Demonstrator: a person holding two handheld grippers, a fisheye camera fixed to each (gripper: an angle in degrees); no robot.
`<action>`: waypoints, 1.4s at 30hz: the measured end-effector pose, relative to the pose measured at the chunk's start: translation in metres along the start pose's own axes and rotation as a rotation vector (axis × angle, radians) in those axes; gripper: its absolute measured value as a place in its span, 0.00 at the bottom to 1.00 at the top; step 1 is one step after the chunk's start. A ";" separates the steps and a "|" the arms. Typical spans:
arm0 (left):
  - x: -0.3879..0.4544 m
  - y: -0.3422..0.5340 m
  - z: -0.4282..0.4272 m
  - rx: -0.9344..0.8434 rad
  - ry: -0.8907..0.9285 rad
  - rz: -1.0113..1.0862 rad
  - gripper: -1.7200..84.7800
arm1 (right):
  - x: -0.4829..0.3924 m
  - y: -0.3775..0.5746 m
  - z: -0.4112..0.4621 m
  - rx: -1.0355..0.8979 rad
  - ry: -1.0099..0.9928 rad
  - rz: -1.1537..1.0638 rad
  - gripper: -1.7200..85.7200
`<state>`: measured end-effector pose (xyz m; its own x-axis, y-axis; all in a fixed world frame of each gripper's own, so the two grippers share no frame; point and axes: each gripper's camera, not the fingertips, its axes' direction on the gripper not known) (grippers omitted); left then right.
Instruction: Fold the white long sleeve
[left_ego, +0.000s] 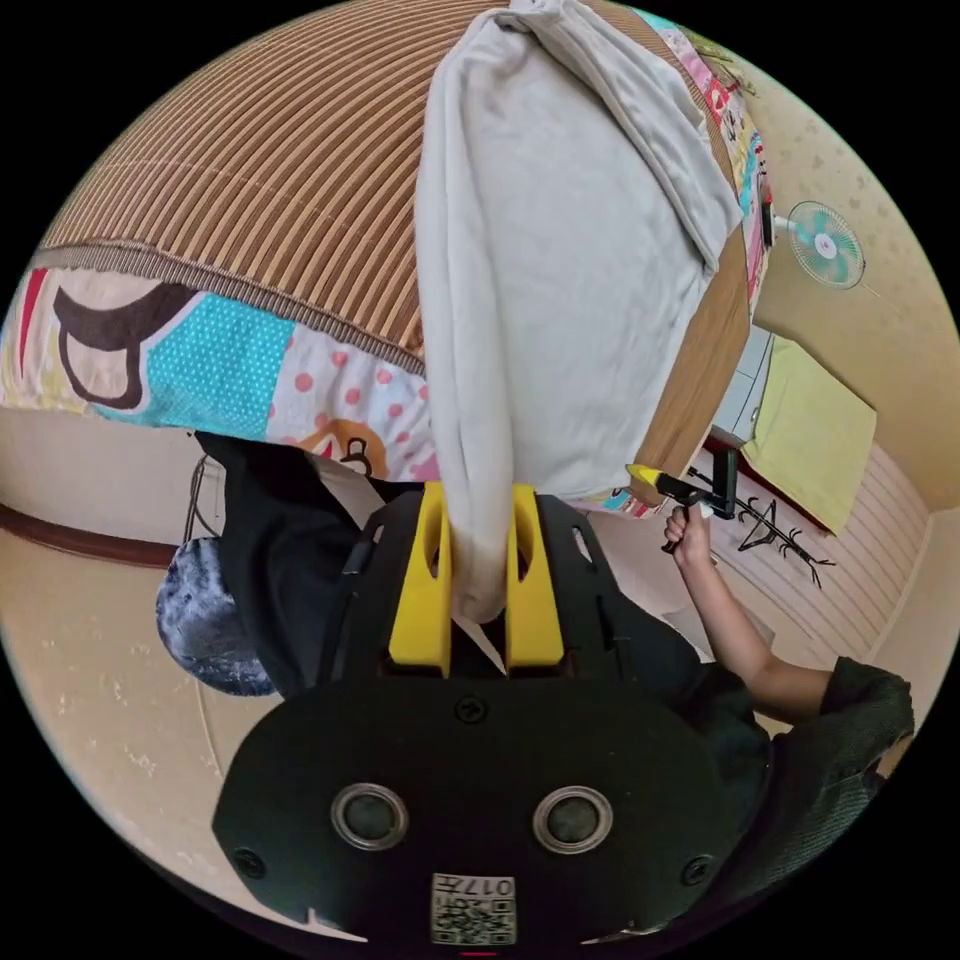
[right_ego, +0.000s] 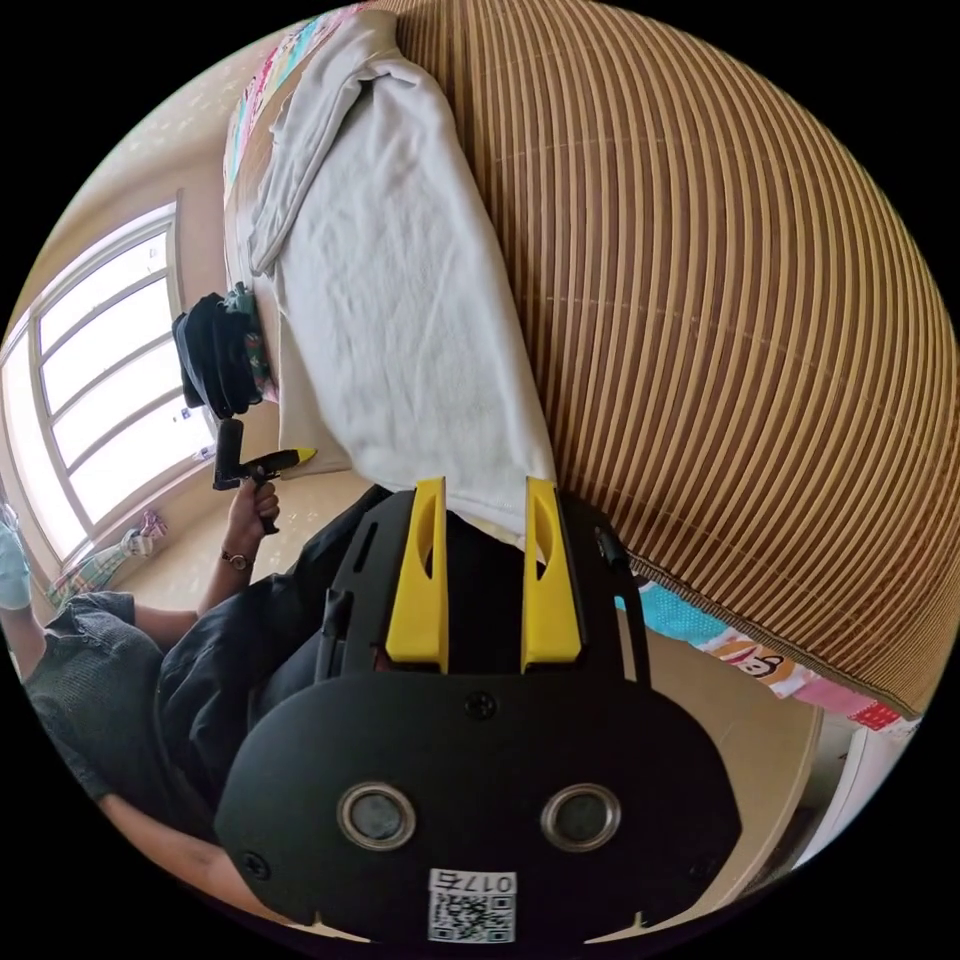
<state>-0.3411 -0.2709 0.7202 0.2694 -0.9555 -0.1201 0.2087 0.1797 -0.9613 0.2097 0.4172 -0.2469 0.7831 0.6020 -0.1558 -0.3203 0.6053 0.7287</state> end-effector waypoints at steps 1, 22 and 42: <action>-0.009 0.001 -0.003 -0.015 0.034 0.008 0.09 | 0.000 -0.001 0.002 -0.011 -0.005 -0.006 0.15; -0.074 0.069 -0.059 -0.150 0.645 0.528 0.05 | 0.033 0.085 -0.028 -0.030 -0.780 -0.271 0.05; -0.096 -0.109 -0.109 0.749 0.623 0.157 0.21 | -0.008 -0.180 -0.064 0.792 -1.060 -0.052 0.08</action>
<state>-0.4921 -0.2238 0.8093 -0.1540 -0.8219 -0.5484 0.8122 0.2108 -0.5440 0.2267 0.3363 -0.4196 0.9352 -0.3278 0.1339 -0.1648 -0.0684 0.9840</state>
